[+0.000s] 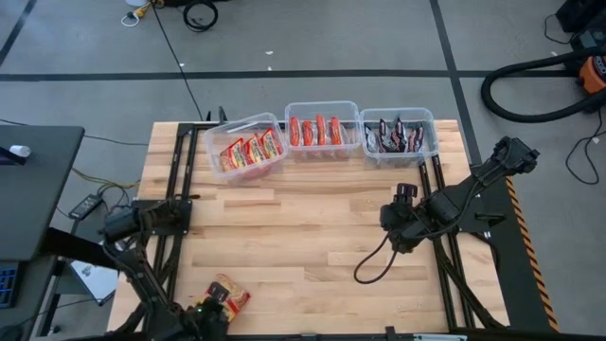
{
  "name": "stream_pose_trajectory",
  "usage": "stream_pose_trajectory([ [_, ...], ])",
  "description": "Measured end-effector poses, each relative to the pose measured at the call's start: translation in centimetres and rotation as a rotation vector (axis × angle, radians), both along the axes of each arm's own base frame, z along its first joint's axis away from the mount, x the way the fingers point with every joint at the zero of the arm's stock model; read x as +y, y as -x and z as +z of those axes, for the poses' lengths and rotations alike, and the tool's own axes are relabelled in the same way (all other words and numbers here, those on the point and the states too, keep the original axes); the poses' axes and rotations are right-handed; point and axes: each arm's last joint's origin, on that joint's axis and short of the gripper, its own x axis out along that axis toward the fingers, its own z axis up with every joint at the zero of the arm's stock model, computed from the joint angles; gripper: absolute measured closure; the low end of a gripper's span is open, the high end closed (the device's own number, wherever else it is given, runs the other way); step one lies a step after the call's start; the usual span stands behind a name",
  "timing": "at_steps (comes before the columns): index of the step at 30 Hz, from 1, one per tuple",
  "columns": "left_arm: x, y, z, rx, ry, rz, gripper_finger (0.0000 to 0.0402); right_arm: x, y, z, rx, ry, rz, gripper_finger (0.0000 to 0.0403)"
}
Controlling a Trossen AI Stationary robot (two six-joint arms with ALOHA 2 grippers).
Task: Sort Maruchan noodles
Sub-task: Put the red noodle pack into the top left transparent bin
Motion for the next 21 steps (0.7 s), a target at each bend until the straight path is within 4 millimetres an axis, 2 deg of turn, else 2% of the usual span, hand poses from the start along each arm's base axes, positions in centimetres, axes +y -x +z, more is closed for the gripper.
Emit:
stream_pose_trajectory([
  [3, 0.7, -1.2, 0.4, 0.007, -0.027, 0.041, 0.0389, -0.2, 0.4, -0.1, 0.045, 0.008, 0.002, 0.0137],
  [7, 2.6, -3.1, 1.9, 0.036, -0.076, 0.115, 0.0394, -0.3, 0.6, -0.1, 0.069, 0.023, 0.003, 0.0137],
  [11, 5.2, -5.5, 5.5, -0.023, -0.049, 0.261, 0.0397, -0.3, 0.5, -0.1, 0.056, 0.018, 0.000, 0.0137],
  [14, 8.7, -7.6, 8.0, -0.105, -0.045, 0.419, 0.0398, -0.2, 0.3, 0.0, 0.035, 0.018, -0.001, 0.0137],
  [16, 11.6, -9.0, 10.5, -0.188, 0.017, 0.560, 0.0399, -0.1, 0.2, 0.0, 0.015, 0.013, -0.005, 0.0137],
  [21, 20.3, -10.9, 15.7, -0.353, 0.189, 0.918, 0.0400, 0.2, -0.3, 0.0, -0.042, -0.024, -0.023, 0.0137],
])
